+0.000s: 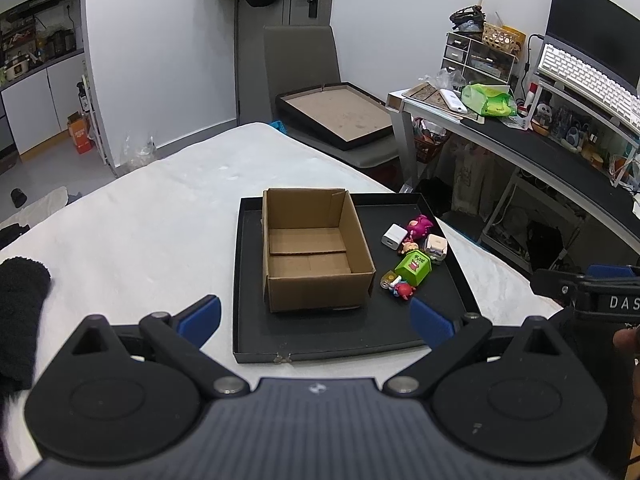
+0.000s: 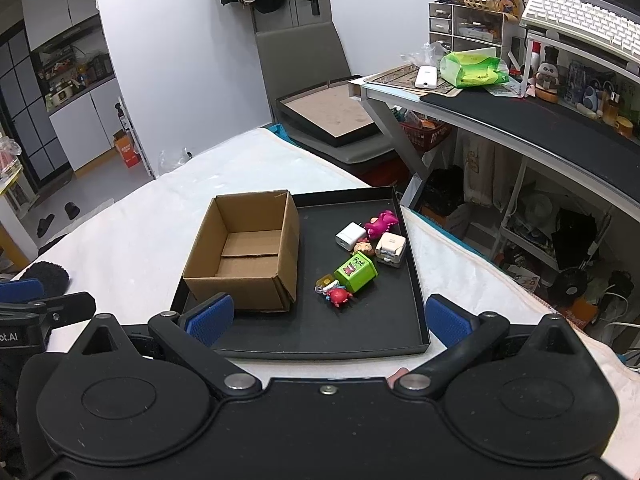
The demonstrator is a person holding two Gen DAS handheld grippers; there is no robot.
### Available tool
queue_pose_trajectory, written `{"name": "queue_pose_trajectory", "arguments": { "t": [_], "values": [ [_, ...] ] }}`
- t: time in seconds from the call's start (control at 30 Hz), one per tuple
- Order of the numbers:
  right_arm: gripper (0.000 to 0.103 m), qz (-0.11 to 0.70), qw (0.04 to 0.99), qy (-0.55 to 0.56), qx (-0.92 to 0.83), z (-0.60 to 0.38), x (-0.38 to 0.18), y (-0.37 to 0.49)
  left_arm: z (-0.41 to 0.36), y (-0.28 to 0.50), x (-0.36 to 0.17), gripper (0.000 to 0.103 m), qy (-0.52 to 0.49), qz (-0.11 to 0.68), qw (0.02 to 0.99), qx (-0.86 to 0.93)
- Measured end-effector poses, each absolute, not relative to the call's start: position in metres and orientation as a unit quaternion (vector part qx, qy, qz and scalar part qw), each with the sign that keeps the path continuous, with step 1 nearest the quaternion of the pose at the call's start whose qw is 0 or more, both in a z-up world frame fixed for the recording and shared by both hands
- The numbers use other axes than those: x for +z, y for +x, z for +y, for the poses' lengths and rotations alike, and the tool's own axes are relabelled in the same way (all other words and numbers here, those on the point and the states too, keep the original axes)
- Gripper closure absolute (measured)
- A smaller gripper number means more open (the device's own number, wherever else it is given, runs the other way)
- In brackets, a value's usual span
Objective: Organize rigid objects
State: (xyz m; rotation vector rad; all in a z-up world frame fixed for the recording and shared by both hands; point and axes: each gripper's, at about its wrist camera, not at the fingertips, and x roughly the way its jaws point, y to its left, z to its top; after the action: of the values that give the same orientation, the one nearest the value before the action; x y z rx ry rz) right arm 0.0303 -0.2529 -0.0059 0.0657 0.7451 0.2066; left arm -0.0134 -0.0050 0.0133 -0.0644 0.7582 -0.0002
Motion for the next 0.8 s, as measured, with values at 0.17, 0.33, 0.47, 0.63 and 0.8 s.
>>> {"name": "queue_pose_trajectory", "arguments": {
  "t": [0.17, 0.33, 0.47, 0.63, 0.8],
  "values": [
    [0.000, 0.363, 0.926, 0.032, 0.099, -0.2550, -0.0067, 0.0302, -0.0059, -0.0149, 0.0139, 0.003, -0.030, 0.370, 0.929, -0.001],
    [0.000, 0.364, 0.925, 0.033, 0.098, -0.2563, -0.0064, 0.0300, -0.0070, -0.0160, 0.0153, 0.003, -0.029, 0.369, 0.929, 0.001],
    [0.000, 0.363, 0.926, 0.032, 0.099, -0.2560, -0.0052, 0.0300, -0.0071, -0.0168, 0.0163, 0.003, -0.027, 0.369, 0.929, -0.001],
    [0.000, 0.364, 0.925, 0.033, 0.099, -0.2564, -0.0057, 0.0296, -0.0072, -0.0162, 0.0170, 0.003, -0.026, 0.370, 0.929, -0.002],
    [0.000, 0.365, 0.925, 0.033, 0.099, -0.2566, -0.0053, 0.0299, -0.0089, -0.0167, 0.0163, 0.003, -0.023, 0.371, 0.928, -0.002]
  ]
}}
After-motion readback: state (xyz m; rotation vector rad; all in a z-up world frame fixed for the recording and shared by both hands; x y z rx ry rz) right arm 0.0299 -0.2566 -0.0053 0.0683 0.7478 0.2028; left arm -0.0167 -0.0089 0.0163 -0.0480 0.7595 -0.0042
